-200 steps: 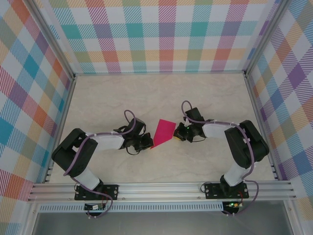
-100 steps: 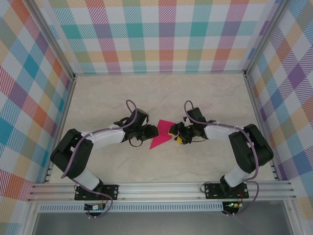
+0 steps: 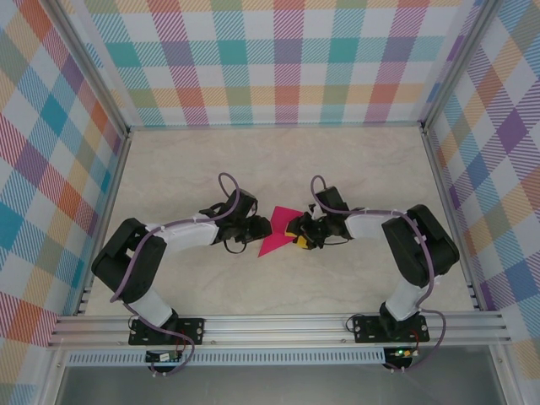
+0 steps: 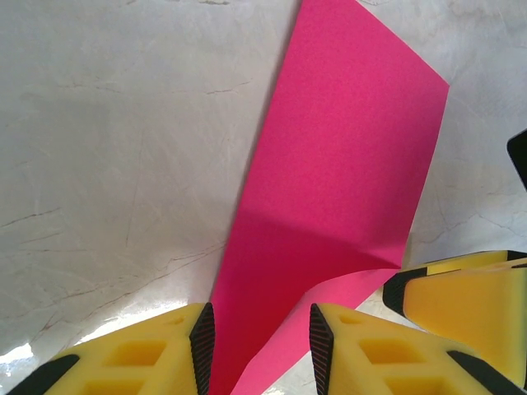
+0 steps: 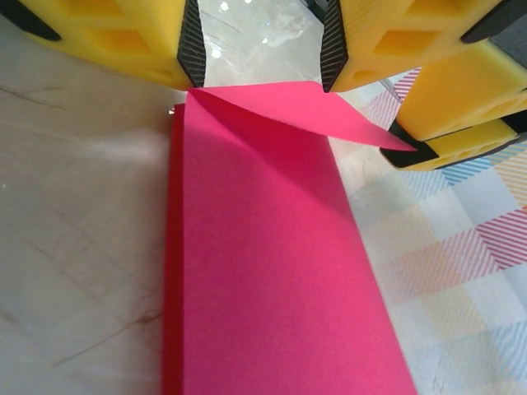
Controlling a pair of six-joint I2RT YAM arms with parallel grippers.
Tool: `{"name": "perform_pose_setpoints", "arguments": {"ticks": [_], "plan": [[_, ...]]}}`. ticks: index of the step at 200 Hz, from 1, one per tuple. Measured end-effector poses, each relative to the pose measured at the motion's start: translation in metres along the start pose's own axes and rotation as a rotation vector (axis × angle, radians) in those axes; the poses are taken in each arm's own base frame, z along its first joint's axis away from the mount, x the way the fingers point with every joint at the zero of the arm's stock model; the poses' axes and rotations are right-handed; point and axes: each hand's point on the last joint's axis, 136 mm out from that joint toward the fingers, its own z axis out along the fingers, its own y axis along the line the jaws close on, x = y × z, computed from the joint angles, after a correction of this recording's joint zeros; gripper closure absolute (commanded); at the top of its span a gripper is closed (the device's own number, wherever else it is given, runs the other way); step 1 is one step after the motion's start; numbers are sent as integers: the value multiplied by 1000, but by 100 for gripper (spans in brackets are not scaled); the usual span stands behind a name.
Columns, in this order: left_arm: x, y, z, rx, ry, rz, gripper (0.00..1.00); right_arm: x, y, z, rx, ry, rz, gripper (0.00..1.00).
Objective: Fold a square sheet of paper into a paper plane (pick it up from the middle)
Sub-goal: Fourth fold the wing at the center of the table.
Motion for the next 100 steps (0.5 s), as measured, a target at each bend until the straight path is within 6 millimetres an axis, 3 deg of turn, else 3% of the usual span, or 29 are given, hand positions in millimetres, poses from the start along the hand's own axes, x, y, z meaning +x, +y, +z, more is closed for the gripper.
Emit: {"name": "perform_pose_setpoints", "arguments": {"ticks": [100], "plan": [[6, 17, 9, -67, 23, -12, 64, -1, 18, 6, -90, 26, -103, 63]]}}
